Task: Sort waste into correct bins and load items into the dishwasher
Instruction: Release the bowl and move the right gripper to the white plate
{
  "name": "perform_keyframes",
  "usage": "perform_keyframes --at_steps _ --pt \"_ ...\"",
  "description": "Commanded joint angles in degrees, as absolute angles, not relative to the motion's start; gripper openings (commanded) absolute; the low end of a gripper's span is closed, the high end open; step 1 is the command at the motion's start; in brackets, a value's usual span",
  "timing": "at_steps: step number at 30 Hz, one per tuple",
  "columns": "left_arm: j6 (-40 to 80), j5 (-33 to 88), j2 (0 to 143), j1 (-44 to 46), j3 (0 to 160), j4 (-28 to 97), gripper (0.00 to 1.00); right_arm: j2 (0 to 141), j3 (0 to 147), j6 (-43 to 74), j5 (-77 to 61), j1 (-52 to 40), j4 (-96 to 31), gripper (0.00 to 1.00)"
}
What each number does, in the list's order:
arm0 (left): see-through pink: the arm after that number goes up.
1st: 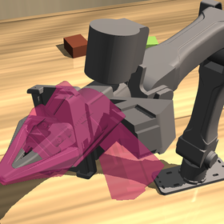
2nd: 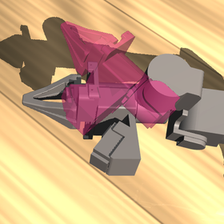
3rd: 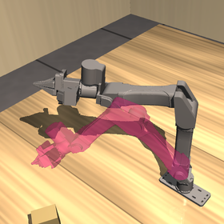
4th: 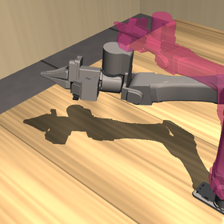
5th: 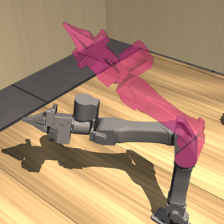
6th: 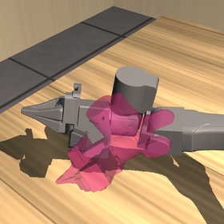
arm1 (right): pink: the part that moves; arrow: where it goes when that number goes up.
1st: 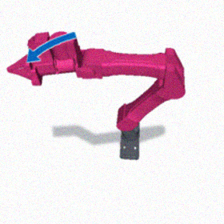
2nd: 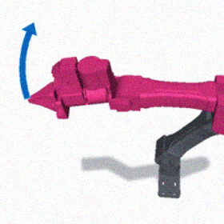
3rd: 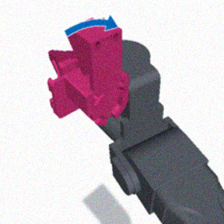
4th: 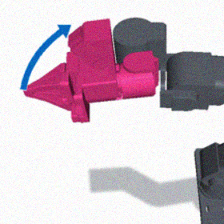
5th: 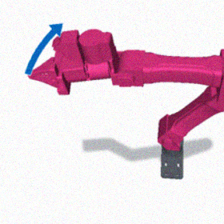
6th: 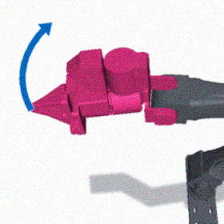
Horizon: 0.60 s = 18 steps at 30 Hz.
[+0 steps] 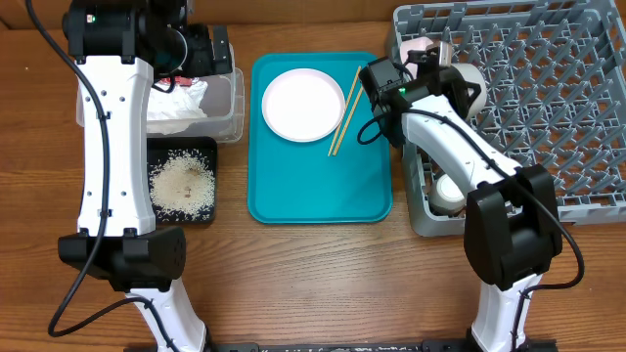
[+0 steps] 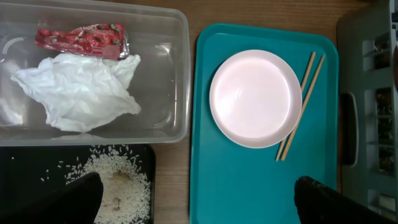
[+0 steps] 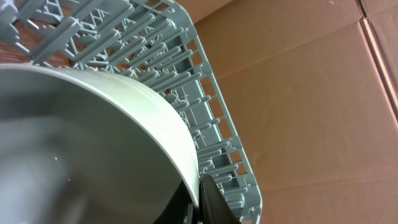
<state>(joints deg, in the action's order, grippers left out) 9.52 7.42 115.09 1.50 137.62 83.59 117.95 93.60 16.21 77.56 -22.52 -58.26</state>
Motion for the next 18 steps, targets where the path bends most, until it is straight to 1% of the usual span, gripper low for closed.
perform_keyframes --at_steps 1,5,18 --pt "10.3 7.1 115.7 1.9 138.1 83.5 1.0 118.4 93.2 16.9 79.0 -21.1 -58.2 0.04" --pt "10.3 7.1 115.7 1.9 138.1 83.5 1.0 118.4 93.2 16.9 75.9 -21.0 -59.1 0.04" --pt "10.3 7.0 115.7 1.9 138.1 83.5 1.0 118.4 93.2 16.9 75.8 -27.8 -61.1 0.04"
